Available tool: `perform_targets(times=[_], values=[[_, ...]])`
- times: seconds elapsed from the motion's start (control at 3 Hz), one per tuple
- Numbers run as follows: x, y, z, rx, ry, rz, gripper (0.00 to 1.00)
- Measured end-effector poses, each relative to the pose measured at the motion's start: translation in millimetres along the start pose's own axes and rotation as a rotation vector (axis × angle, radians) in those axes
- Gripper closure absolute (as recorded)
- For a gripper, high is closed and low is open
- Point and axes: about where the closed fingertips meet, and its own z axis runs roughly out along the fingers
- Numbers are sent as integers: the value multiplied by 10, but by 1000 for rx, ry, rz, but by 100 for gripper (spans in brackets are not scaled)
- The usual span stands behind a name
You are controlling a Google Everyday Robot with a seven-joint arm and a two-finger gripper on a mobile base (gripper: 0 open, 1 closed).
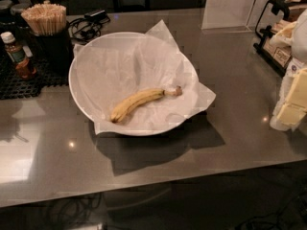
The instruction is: Pick banana from white bowl
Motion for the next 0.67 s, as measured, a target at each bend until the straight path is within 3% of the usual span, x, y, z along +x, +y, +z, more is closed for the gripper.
perform_targets(times=[0.67], values=[[-47,-5,1,3,-7,-12,0]])
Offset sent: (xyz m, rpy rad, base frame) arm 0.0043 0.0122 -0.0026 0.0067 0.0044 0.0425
